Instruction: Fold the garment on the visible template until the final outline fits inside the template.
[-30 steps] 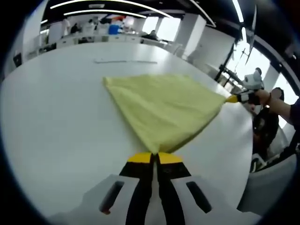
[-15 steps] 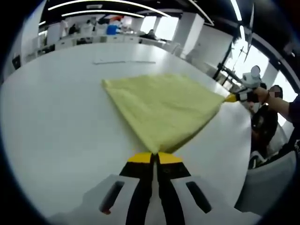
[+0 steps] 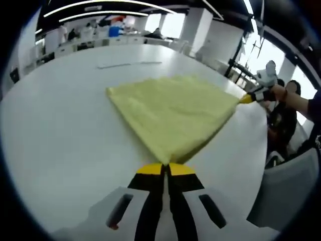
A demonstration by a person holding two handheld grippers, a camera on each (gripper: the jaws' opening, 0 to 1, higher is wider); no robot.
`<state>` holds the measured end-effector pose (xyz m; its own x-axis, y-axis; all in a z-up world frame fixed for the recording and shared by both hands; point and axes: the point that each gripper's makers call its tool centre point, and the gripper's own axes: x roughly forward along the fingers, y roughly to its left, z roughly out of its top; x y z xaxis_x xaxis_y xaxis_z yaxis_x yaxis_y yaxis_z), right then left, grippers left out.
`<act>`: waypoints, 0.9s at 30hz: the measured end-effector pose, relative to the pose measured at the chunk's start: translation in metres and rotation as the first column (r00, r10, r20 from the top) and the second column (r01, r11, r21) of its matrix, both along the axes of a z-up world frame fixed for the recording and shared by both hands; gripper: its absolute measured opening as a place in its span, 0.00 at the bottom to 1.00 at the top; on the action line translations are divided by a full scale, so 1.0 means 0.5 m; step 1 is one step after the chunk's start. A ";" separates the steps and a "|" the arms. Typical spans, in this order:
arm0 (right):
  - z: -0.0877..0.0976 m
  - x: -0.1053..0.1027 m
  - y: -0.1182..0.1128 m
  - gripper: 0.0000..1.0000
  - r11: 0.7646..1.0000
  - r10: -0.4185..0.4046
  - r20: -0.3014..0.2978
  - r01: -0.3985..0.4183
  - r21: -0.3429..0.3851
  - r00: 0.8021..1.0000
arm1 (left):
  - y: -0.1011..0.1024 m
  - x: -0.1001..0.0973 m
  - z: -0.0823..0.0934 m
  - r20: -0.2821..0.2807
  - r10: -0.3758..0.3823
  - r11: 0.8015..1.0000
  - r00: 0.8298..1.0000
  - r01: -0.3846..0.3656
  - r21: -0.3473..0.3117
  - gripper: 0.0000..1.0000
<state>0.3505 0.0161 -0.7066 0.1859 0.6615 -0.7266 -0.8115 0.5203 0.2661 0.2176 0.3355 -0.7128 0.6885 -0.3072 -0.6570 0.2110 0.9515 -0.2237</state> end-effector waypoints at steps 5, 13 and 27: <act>-0.001 -0.014 -0.001 0.00 1.000 0.002 -0.005 -0.002 0.000 1.000 | 0.001 -0.013 0.000 -0.003 0.010 1.000 1.000 -0.010 -0.004 0.00; -0.003 -0.027 -0.002 0.00 1.000 0.005 -0.007 -0.005 -0.002 1.000 | 0.002 -0.029 0.002 -0.005 0.008 1.000 1.000 -0.008 0.003 0.00; -0.007 -0.036 -0.002 0.00 1.000 -0.015 -0.001 0.015 -0.018 1.000 | -0.005 -0.043 -0.006 -0.004 0.009 1.000 1.000 -0.009 0.025 0.00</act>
<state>0.3323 0.0151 -0.7101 0.1948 0.6458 -0.7383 -0.8033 0.5370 0.2577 0.1963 0.3332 -0.7159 0.6886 -0.2843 -0.6671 0.2018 0.9587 -0.2002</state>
